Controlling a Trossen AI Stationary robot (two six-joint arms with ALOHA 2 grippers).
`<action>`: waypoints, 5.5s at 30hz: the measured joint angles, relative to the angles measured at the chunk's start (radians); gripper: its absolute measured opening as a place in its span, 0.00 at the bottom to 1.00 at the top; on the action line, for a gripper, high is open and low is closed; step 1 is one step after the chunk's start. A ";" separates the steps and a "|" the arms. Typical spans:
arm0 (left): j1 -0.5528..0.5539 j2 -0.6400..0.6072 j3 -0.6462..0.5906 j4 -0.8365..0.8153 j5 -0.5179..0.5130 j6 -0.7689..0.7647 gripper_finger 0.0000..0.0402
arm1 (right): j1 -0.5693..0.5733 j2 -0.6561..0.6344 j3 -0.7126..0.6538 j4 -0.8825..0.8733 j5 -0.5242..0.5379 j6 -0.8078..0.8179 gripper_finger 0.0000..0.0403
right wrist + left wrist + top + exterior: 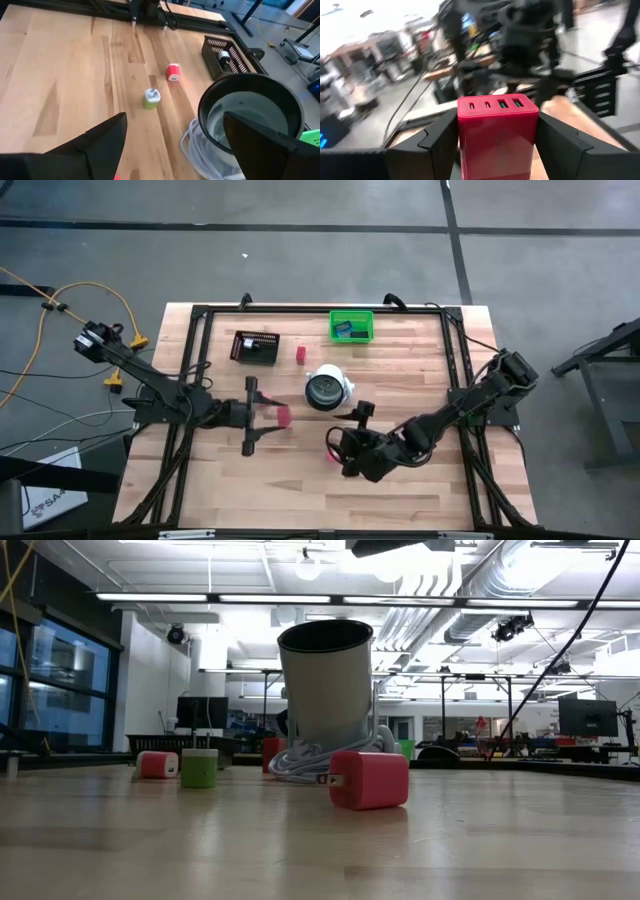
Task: Pick & Place Office items
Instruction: Put the bottom red charger adapter into the black bin, then put the red charger adapter into the black bin
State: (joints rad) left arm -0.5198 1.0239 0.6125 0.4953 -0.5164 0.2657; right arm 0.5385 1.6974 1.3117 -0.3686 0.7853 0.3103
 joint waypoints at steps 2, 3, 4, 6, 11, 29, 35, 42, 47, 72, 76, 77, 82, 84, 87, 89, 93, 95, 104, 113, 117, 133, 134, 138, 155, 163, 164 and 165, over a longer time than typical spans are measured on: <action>0.000 -0.016 0.000 -0.034 -0.056 -0.045 0.55 | 0.000 0.000 0.000 -0.006 0.000 0.007 0.79; 0.001 -0.026 0.000 -0.057 -0.091 -0.070 0.55 | 0.000 0.000 0.000 -0.007 0.001 0.007 0.79; 0.003 -0.036 0.000 -0.082 -0.129 -0.091 0.55 | 0.000 0.000 0.000 -0.009 0.001 0.008 0.79; 0.012 -0.060 0.000 -0.142 -0.201 -0.123 0.55 | -0.001 0.000 0.000 -0.010 0.000 0.008 0.79; 0.061 -0.128 0.000 -0.319 -0.350 -0.215 0.55 | -0.002 0.000 0.000 -0.016 -0.002 0.008 0.79; 0.650 -0.200 0.000 -0.748 -0.024 -0.495 0.55 | -0.001 0.000 0.000 -0.018 -0.036 0.002 0.79; 0.862 -0.155 0.000 -0.754 0.220 -0.344 0.55 | -0.001 0.000 0.000 -0.025 -0.061 0.000 0.79; 1.051 -0.090 0.000 -0.753 0.410 -0.185 0.55 | -0.001 0.000 0.000 -0.034 -0.063 0.000 0.79; 1.155 -0.034 0.008 -0.753 0.497 -0.104 0.55 | -0.001 0.000 0.000 -0.042 -0.063 0.000 0.79; 1.196 0.322 0.279 -1.017 0.571 0.210 0.55 | 0.052 0.001 0.000 -0.047 -0.063 0.005 0.79; 1.206 0.334 0.289 -1.021 0.572 0.210 0.55 | 0.059 0.001 0.000 -0.047 -0.063 0.007 0.79; 1.209 0.339 0.289 -1.029 0.574 0.210 0.55 | 0.060 0.001 0.000 -0.047 -0.063 0.008 0.79; 1.214 0.375 0.289 -1.081 0.575 0.243 0.55 | 0.065 0.001 0.000 -0.047 -0.063 0.019 0.79; 1.213 0.390 0.289 -1.081 0.575 0.267 0.55 | 0.065 0.001 0.000 -0.047 -0.063 0.027 0.79; 1.213 0.414 0.289 -1.081 0.576 0.302 0.55 | 0.065 0.001 0.000 -0.047 -0.063 0.029 0.79; 1.213 0.432 0.289 -1.088 0.577 0.308 0.55 | 0.065 0.001 0.000 -0.047 -0.063 0.032 0.79; 1.213 0.465 0.288 -1.108 0.577 0.331 0.55 | 0.065 0.001 0.000 -0.047 -0.063 0.034 0.79; 1.213 0.474 0.288 -1.109 0.577 0.341 0.55 | 0.065 0.001 0.000 -0.047 -0.063 0.034 0.79; 1.213 0.479 0.288 -1.150 0.576 0.348 0.55 | 0.064 0.001 0.000 -0.047 -0.063 0.034 0.79; 1.213 0.479 0.288 -1.181 0.575 0.349 0.55 | 0.064 0.001 0.000 -0.047 -0.063 0.034 0.79; 1.216 0.479 0.288 -1.181 0.575 0.379 0.55 | 0.064 0.001 0.000 -0.047 -0.067 0.034 0.79; 1.215 0.478 0.288 -1.141 0.506 0.384 0.58 | 0.065 0.001 0.000 -0.047 -0.083 0.037 0.79; 1.215 0.478 0.288 -1.141 0.505 0.378 0.59 | 0.065 0.001 0.000 -0.047 -0.083 0.037 0.79; 1.215 0.478 0.288 -1.141 0.506 0.373 0.61 | 0.064 0.001 0.000 -0.047 -0.083 0.037 0.79; 1.207 0.477 0.288 -1.142 0.480 0.370 0.62 | 0.065 0.001 0.000 -0.047 -0.085 0.037 0.79; 1.134 0.418 0.288 -1.144 0.325 0.388 0.62 | 0.065 0.001 0.000 -0.047 -0.085 0.037 0.79; 1.123 0.408 0.288 -1.145 0.324 0.384 0.62 | 0.064 0.001 0.000 -0.047 -0.085 0.037 0.79; 1.112 0.398 0.288 -1.146 0.324 0.375 0.62 | 0.064 0.001 0.000 -0.046 -0.084 0.037 0.79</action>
State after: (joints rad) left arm 0.5920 1.4219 0.9001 -0.6504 -0.1923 0.6408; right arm 0.6029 1.6985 1.3117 -0.4149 0.7008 0.3477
